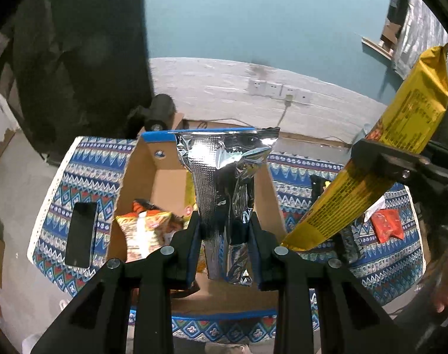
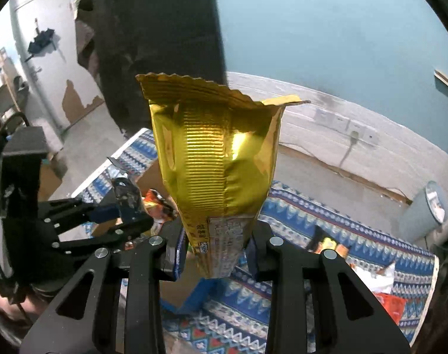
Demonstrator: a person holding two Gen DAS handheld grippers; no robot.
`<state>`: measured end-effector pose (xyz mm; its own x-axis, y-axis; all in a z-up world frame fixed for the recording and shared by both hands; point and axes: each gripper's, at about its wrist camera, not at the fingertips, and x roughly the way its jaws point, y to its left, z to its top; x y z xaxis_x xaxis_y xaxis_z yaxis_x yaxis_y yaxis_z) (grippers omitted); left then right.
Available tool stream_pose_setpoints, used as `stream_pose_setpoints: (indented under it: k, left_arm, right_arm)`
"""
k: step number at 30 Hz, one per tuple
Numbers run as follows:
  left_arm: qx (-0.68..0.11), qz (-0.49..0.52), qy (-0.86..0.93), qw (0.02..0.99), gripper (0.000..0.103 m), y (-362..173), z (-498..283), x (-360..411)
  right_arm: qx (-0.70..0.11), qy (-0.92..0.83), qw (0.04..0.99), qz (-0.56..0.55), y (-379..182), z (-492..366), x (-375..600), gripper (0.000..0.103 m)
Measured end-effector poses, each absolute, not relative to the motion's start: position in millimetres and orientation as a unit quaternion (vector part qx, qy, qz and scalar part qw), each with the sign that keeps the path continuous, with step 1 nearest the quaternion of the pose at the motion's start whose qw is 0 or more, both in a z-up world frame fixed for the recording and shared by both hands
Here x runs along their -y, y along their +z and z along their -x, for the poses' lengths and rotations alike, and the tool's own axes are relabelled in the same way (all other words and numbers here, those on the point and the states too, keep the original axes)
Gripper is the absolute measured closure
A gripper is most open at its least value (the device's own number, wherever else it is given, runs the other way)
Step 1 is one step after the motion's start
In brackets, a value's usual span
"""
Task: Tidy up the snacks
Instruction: 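Carry the silver bar and gold bar over the cardboard box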
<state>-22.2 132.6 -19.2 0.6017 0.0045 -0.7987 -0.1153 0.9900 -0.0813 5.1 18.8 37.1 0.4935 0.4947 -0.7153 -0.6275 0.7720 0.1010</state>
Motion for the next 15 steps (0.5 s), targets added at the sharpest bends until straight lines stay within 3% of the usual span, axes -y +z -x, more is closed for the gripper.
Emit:
stream_pose_setpoints:
  k: [15]
  left_arm:
    - [-0.478,0.087,0.057,0.872,0.074,-56,17,-168]
  right_arm:
    - [-0.442,0.347,0.82,0.111,-2,-8,-66,0.072]
